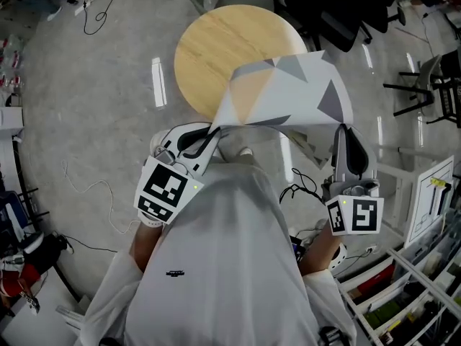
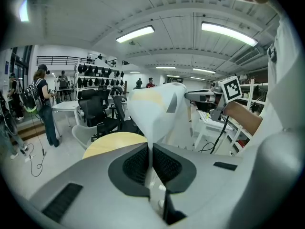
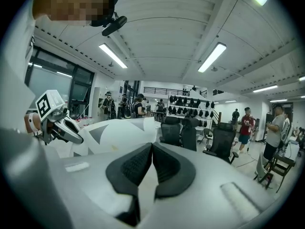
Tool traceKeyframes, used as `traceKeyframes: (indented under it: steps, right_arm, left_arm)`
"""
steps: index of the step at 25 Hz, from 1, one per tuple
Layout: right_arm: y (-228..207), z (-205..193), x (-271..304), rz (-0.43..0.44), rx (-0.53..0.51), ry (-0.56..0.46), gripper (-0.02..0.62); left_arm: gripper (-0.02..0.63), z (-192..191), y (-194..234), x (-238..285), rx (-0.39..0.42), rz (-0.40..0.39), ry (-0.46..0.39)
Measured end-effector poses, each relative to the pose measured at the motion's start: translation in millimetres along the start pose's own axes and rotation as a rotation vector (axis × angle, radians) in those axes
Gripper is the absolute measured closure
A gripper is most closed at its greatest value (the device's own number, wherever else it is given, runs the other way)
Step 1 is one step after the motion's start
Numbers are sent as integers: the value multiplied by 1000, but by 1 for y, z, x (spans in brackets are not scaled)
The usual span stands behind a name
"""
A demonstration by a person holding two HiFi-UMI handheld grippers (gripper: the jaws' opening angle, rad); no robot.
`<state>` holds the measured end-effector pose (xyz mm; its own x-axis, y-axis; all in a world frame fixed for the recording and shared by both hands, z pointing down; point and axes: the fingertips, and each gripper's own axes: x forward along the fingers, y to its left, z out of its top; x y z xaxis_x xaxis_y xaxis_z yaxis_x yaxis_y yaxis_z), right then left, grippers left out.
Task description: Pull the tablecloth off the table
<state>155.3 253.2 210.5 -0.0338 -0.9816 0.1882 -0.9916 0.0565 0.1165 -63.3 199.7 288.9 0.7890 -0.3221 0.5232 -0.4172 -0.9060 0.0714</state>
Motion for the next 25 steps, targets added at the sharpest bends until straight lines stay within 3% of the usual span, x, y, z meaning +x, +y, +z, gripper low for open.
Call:
traceKeyframes:
  steps: [25]
  right_arm:
    - [-22,-19,9,69,26,16,580]
  left_arm:
    - [592,6,-7,19,-42,57,13]
